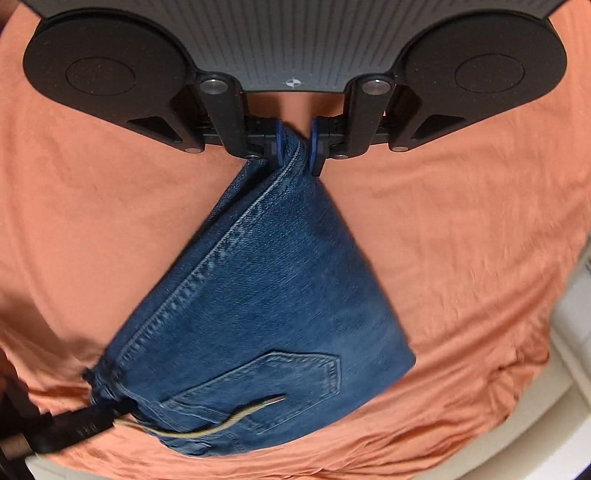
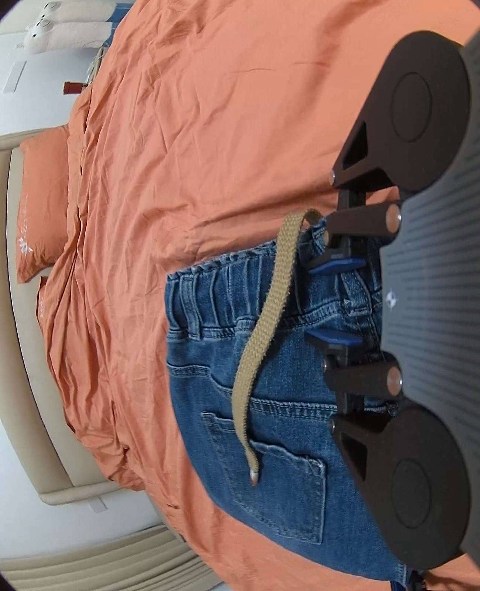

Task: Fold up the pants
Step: 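Lower the folded jeans and open both grippers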

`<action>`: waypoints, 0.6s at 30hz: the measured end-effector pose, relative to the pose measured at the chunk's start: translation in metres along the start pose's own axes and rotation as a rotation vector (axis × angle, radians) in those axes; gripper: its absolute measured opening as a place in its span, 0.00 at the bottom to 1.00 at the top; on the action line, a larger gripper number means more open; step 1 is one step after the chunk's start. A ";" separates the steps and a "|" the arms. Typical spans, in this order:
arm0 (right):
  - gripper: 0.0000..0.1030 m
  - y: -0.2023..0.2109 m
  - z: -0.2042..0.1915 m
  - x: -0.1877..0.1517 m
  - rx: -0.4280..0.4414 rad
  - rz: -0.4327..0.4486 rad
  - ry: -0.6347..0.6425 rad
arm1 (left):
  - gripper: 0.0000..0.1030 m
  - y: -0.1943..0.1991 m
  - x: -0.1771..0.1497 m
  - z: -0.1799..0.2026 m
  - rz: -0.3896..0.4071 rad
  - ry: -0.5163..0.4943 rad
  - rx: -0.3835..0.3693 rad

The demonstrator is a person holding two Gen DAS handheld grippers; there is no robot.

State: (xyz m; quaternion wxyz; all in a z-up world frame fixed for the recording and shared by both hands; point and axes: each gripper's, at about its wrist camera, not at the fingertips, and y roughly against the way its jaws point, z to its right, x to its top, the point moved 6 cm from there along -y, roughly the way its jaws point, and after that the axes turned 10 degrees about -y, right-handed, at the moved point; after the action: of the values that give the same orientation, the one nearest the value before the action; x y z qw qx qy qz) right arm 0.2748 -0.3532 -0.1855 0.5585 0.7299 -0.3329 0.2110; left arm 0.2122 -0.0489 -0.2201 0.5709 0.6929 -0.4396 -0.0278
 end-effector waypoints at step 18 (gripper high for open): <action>0.53 0.050 0.030 0.015 0.040 0.071 -0.192 | 0.40 0.051 -0.004 -0.063 0.171 0.510 -0.155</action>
State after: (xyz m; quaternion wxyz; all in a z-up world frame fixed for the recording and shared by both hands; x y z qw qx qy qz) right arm 0.2470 -0.3928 -0.1505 0.5014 0.7456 -0.4063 0.1664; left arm 0.2147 0.0044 -0.1589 0.7145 0.5923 -0.3353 0.1622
